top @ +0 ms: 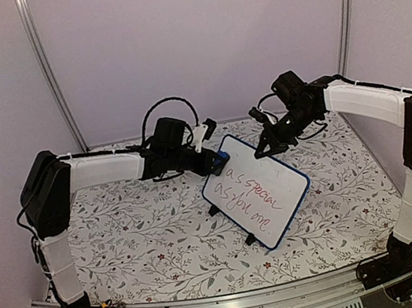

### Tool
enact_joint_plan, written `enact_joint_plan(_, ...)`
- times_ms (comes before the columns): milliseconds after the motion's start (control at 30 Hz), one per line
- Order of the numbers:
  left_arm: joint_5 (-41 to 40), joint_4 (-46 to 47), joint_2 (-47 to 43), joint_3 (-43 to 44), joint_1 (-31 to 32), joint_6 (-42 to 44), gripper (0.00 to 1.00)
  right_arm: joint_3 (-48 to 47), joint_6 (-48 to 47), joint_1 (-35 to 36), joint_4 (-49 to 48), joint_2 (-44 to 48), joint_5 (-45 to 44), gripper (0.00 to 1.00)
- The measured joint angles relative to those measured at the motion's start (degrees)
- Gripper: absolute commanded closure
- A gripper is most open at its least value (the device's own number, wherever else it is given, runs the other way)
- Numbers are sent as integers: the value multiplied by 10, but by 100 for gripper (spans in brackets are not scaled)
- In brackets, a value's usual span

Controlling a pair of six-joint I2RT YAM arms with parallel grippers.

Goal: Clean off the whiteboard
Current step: Erase the whiteboard from the whiteboard stand.

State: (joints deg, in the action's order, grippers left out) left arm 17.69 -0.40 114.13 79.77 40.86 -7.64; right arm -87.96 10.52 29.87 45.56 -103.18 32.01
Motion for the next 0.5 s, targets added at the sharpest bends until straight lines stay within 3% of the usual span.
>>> enact_joint_plan(233, 25, -15, 10, 21, -7, -20, 100, 3, 2, -2, -2, 0, 1, 100)
enact_joint_plan(500, 58, -5, -2, -45, -16, -43, 100, 3, 4, -2, -2, 0, 1, 100)
